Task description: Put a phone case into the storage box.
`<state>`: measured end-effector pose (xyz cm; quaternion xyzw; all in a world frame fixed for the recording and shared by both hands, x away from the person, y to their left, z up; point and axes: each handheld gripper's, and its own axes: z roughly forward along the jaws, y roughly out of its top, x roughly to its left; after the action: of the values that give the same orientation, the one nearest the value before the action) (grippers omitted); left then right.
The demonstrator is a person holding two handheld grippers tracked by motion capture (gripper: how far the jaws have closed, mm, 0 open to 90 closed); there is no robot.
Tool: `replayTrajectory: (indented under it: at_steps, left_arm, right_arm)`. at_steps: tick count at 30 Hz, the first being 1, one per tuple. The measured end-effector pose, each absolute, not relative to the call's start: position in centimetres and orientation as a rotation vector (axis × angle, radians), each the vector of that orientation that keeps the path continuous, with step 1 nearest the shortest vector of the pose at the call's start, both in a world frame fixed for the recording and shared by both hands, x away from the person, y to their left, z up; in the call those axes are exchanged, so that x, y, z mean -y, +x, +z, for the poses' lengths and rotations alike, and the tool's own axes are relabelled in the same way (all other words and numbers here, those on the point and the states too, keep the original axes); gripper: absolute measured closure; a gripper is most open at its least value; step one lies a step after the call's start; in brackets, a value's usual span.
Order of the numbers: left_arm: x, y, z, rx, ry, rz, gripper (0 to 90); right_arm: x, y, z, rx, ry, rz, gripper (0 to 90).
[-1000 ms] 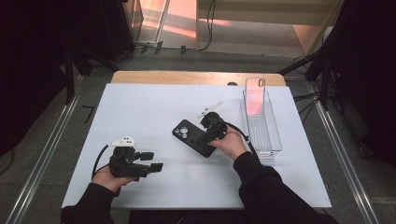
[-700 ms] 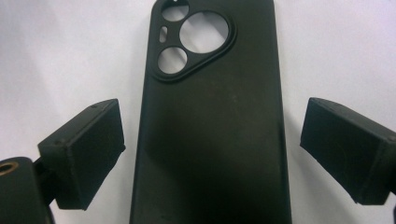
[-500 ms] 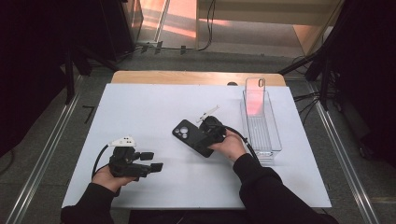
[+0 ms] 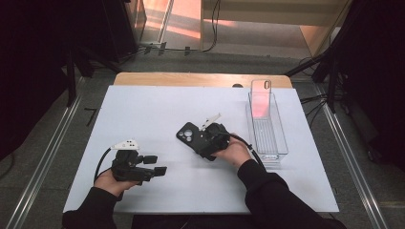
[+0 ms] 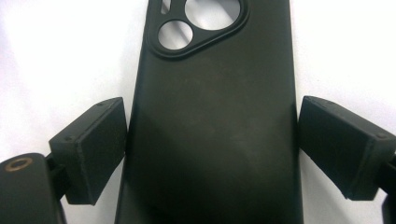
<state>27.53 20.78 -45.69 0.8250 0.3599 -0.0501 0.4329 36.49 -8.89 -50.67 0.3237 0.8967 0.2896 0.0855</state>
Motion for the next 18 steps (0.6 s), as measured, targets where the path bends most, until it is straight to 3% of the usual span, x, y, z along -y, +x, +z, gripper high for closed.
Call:
replayTrajectory:
  at_steps: [18]
  left_arm:
    - [-20.71,27.53,-45.70,-0.899,2.060,-0.122,30.7]
  right_arm:
    - [9.14,35.88,-51.18,-2.618,0.943,0.914,10.2]
